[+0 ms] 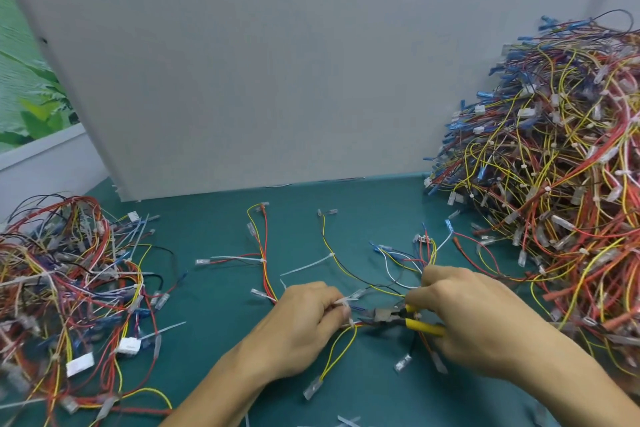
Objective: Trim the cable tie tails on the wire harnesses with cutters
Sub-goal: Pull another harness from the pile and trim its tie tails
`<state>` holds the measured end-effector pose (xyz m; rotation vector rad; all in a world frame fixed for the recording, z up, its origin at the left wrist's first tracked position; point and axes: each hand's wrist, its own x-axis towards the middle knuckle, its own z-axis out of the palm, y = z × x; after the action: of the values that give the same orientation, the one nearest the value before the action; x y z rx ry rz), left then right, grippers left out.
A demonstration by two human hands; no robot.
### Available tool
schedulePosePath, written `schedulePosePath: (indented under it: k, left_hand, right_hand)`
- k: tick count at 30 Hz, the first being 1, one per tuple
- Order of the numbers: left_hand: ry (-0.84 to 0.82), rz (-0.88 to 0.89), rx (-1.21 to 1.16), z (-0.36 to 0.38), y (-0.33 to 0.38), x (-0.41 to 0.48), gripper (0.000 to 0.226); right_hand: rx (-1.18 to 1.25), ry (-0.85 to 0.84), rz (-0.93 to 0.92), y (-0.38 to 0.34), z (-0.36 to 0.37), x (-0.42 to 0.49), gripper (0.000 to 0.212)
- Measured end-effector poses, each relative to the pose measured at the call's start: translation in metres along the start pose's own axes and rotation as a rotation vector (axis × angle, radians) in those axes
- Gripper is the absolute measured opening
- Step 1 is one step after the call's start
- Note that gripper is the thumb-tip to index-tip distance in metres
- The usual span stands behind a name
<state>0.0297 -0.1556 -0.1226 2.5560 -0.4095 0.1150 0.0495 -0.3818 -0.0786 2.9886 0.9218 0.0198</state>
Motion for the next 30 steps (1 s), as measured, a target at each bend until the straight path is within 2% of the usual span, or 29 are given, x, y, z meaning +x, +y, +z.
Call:
schedulePosePath:
  k: [3, 7, 13, 22, 26, 30]
  left_hand:
    - [-0.002, 0.004, 0.023, 0.000, 0.000, 0.000, 0.031]
    - [0.023, 0.014, 0.021, 0.001, -0.001, 0.000, 0.026]
    - [0.036, 0.017, -0.038, -0.002, 0.002, -0.002, 0.018]
    - [0.043, 0.031, -0.042, 0.000, 0.001, -0.001, 0.023]
    - [0.029, 0.021, -0.047, -0.001, 0.001, -0.001, 0.024]
    - [0.026, 0.011, -0.044, -0.001, 0.001, -0.001, 0.025]
  right_hand:
    - [-0.017, -0.021, 0.005, -0.003, 0.000, 0.001, 0.019]
    - [-0.004, -0.034, -0.003, -0.006, 0.000, 0.001, 0.028]
    - [-0.007, -0.023, -0.005, -0.007, 0.001, 0.001, 0.025]
    - [-0.087, -0.014, -0.025, -0.007, 0.003, 0.003, 0.025]
    - [-0.152, 0.168, -0.134, -0.005, 0.007, 0.005, 0.019]
    - [-0.134, 0.088, -0.110, -0.004, 0.012, 0.005, 0.018]
